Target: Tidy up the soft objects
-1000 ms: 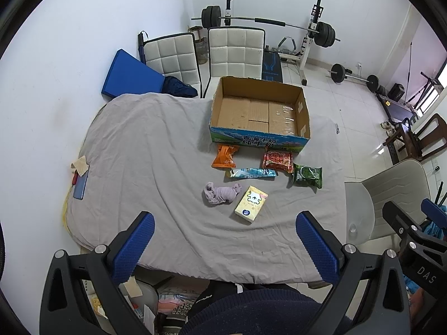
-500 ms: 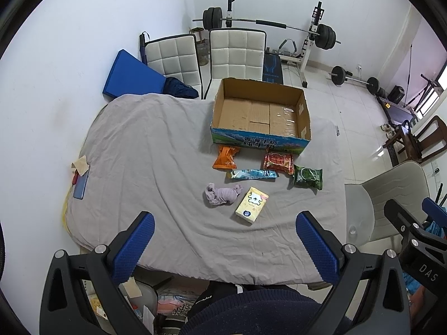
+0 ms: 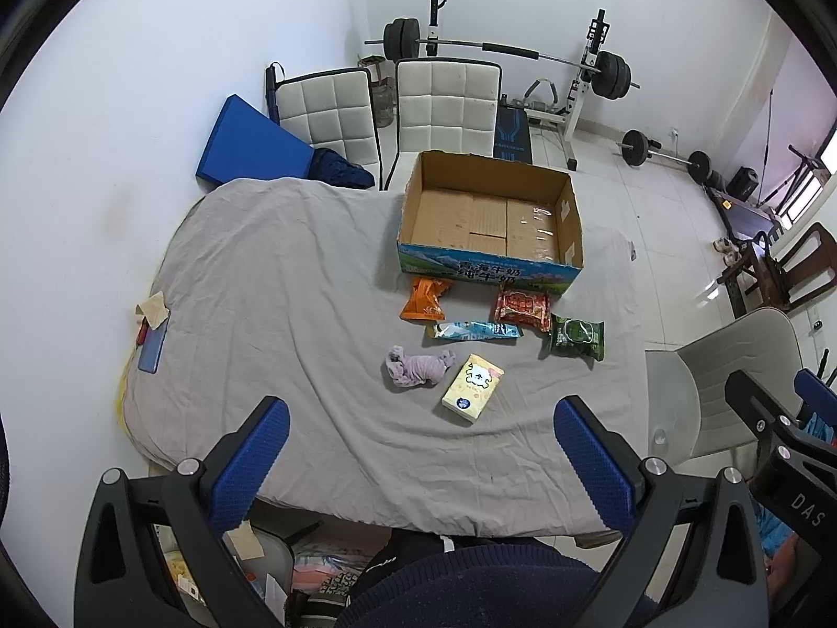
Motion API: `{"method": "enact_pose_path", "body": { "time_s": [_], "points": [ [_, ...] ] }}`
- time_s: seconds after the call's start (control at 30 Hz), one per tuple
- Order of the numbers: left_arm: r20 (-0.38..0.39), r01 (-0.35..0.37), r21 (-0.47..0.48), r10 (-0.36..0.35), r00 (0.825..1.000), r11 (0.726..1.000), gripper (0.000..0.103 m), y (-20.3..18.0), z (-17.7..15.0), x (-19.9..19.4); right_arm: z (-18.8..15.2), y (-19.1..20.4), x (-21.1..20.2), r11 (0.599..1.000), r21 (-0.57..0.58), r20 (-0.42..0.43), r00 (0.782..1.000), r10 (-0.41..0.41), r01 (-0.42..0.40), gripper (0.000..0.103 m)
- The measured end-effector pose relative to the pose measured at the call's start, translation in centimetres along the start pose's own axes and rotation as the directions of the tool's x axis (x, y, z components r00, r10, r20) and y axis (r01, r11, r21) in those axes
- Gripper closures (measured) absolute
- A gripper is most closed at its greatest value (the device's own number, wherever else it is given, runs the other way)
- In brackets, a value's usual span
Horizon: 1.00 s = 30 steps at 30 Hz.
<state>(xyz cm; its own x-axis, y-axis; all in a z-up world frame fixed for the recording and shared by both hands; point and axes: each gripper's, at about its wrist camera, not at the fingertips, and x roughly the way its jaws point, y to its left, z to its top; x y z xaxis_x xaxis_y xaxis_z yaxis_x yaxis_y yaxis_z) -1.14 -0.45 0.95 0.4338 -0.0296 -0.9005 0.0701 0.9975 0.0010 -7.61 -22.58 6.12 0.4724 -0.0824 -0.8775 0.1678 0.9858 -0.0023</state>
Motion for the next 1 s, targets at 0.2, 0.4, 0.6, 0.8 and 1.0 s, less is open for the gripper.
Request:
{"method": "enact_pose_path", "body": {
  "time_s": [0.2, 0.4, 0.6, 0.8, 1.0],
  "points": [
    [0.002, 0.001, -0.001, -0.001, 1.0, 1.0, 0.0, 0.08, 0.06, -0.08, 0.01, -0.05, -0.33, 1.0, -0.001, 0.004, 1.0, 0.0, 0.0, 0.0],
    [0.002, 0.001, 0.0, -0.001, 1.0, 1.0, 0.0, 0.18, 0.05, -0.04, -0.06, -0.14, -0.54, 1.0, -0.001, 0.012, 1.0, -0.001, 0.001, 0.0],
    [0.004, -0.002, -0.002, 0.002, 1.0, 1.0, 0.0, 0.21, 0.15, -0.07, -0.11, -0.53, -0.83, 1.0, -0.002, 0.022, 1.0, -0.001, 0.001, 0.0],
    [0.009, -0.003, -0.005, 0.003, 1.0, 1.0, 0.0, 0.4, 0.34, -0.42, -0.12, -0.64, -0.92, 1.0, -0.007, 0.025, 1.0, 0.003, -0.003, 0.0],
    [0.011, -0.003, -0.008, 0.003, 1.0, 1.0, 0.0, 0.58, 0.66, -0.58, 0.3, -0.63, -0.89, 1.0, -0.013, 0.029, 1.0, 0.009, -0.009, 0.0]
  ]
}}
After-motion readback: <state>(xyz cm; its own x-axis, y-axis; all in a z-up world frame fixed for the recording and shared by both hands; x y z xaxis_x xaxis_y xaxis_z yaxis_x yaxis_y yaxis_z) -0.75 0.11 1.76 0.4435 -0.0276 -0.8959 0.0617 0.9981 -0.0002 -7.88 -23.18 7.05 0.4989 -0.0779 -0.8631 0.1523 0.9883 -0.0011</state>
